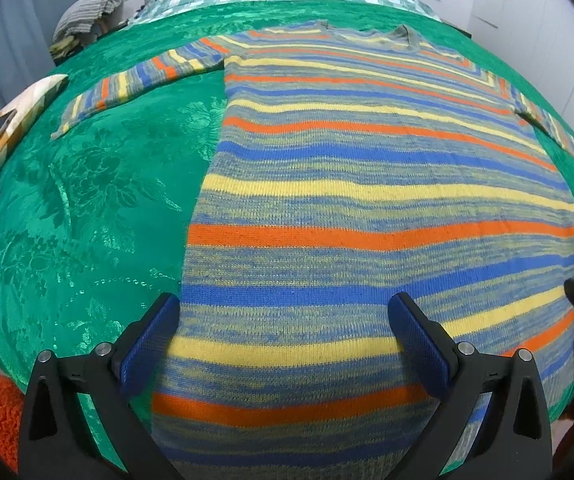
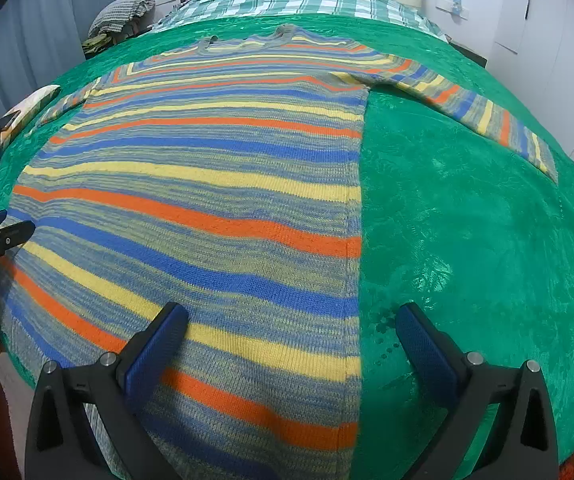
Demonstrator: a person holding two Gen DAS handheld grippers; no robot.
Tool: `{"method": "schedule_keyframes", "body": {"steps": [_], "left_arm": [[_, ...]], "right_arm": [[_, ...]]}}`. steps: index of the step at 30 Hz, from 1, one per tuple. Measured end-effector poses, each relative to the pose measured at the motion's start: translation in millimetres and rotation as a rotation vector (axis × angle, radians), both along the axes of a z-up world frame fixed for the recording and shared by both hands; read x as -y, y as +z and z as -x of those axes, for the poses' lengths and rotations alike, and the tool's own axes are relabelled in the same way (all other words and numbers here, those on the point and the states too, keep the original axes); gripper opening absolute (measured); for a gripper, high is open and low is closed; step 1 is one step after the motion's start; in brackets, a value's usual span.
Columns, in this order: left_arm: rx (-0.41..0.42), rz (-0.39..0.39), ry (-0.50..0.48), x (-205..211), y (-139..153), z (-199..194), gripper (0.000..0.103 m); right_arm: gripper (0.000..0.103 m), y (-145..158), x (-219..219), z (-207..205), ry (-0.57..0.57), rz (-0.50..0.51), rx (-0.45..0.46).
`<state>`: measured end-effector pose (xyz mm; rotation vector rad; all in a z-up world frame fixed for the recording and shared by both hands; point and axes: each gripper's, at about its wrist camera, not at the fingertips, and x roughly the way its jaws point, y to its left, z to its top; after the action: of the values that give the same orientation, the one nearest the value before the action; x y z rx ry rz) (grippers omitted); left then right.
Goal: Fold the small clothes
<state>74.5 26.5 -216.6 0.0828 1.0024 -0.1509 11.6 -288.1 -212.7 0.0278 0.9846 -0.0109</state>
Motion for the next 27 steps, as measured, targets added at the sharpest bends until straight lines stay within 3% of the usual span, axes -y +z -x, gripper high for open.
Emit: {"method": "schedule_keyframes", "body": {"steps": [20,24,27], "left_arm": [[-0.016,0.026,-0.008,-1.6,7.7,-0.1,0.103],[0.044,0.079,-0.017,-5.4,23.0,5.8,0.103],[0.115,0.072,-0.007,-7.9,36.7,12.7,0.103]], "right_arm": [[0.103,0.0,2.0,1.9,-0.011,-0.003,0.016],[0.103,1.7,2.1,1.3,-0.009,-0.003,0.006],[0.103,13.2,5.1,-1.8,-0.016,-0.033,-0.037]]}}
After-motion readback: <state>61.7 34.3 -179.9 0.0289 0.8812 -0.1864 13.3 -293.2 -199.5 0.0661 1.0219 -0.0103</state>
